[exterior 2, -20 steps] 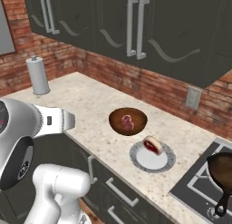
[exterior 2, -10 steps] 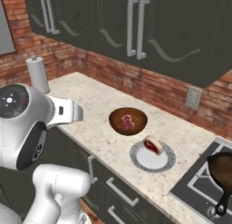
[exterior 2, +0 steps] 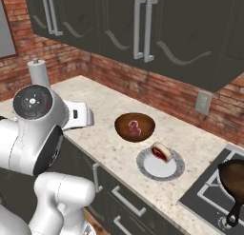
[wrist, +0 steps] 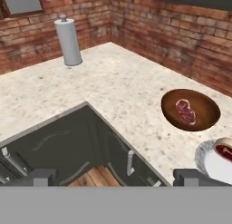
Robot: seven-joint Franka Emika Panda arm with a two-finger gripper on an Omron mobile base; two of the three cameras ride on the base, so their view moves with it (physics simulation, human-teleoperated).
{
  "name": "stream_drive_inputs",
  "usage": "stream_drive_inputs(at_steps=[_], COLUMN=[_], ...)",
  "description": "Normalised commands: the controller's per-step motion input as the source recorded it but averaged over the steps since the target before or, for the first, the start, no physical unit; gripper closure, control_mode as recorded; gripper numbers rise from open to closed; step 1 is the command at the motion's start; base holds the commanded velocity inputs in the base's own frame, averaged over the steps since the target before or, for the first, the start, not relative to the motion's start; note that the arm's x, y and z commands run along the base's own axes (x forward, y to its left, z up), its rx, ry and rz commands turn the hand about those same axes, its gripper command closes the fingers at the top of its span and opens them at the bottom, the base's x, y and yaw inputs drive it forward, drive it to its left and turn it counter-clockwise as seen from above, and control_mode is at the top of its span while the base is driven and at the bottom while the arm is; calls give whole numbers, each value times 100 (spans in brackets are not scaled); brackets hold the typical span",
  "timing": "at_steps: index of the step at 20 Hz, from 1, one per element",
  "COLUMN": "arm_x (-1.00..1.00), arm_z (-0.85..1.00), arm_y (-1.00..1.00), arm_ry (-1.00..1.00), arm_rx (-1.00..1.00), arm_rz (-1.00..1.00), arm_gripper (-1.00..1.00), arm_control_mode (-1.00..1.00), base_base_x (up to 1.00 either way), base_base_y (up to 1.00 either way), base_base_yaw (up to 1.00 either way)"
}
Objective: Place one of the steaks on the plate and the other in the bowl. Then place the bowl in the fridge.
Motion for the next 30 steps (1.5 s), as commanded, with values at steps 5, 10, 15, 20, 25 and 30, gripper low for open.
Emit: stream_drive_inputs(at_steps=[5, 10, 15, 20, 25, 30], arm_x=[17, 6, 0, 0, 0, 0], arm_z=[-40, -27, -9, 0, 1, 0], arm_y=[-6, -2, 0, 0, -1, -2], arm_ry=[3, 1, 0, 0, 0, 0], arm_rx=[-5, -8, -13, -20, -28, -27], arm_rz=[1, 1, 17, 32, 38, 39], arm_gripper=[-100, -100, -100, -100, -100, -100], arm_control_mode=[-100, -100, -100, -100, -100, -100], base_base_x=[0, 0, 0, 0, 0, 0], base_base_y=[0, 0, 0, 0, 0, 0], base_base_yaw=[0, 0, 0, 0, 0, 0])
